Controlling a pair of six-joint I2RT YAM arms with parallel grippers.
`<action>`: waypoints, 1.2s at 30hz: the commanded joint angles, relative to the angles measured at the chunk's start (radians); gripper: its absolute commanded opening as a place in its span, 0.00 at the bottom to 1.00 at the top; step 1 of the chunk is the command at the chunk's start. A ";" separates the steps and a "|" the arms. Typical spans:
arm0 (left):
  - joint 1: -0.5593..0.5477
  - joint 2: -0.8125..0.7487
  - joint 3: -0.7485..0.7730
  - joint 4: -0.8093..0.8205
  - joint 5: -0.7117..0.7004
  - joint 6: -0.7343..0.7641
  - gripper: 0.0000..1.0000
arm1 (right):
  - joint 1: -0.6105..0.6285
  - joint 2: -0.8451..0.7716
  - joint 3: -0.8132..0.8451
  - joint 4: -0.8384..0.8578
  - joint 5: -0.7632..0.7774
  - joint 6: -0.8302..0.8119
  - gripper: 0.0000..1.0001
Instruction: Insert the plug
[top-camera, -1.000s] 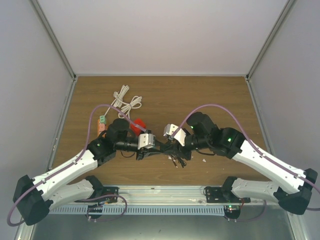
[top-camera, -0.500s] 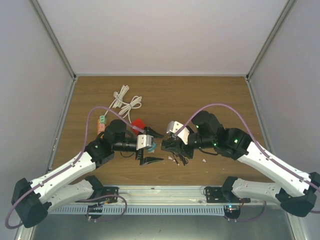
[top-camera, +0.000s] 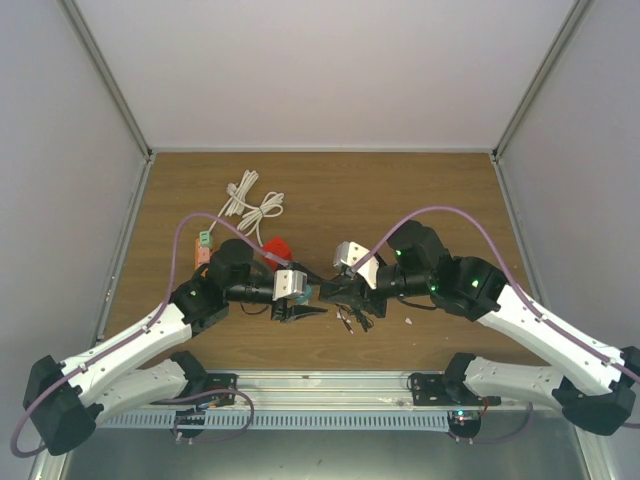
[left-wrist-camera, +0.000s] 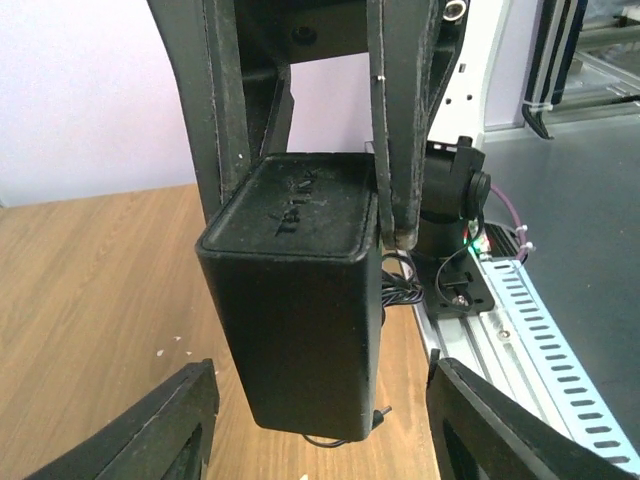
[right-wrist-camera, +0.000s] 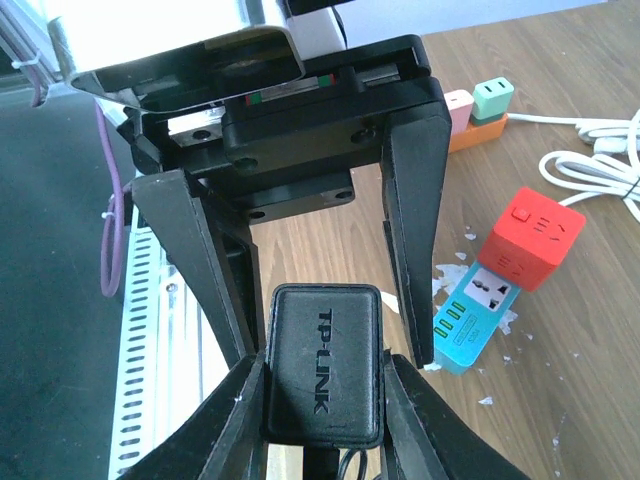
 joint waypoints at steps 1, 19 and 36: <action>-0.006 -0.018 -0.001 0.053 0.019 0.011 0.57 | 0.008 -0.007 0.007 0.032 -0.029 0.005 0.01; -0.006 -0.061 -0.030 0.103 0.010 -0.012 0.00 | 0.008 0.030 0.014 0.048 -0.054 0.009 0.13; -0.005 -0.074 -0.035 0.106 0.001 -0.014 0.00 | 0.008 0.035 0.030 0.033 -0.064 0.011 0.46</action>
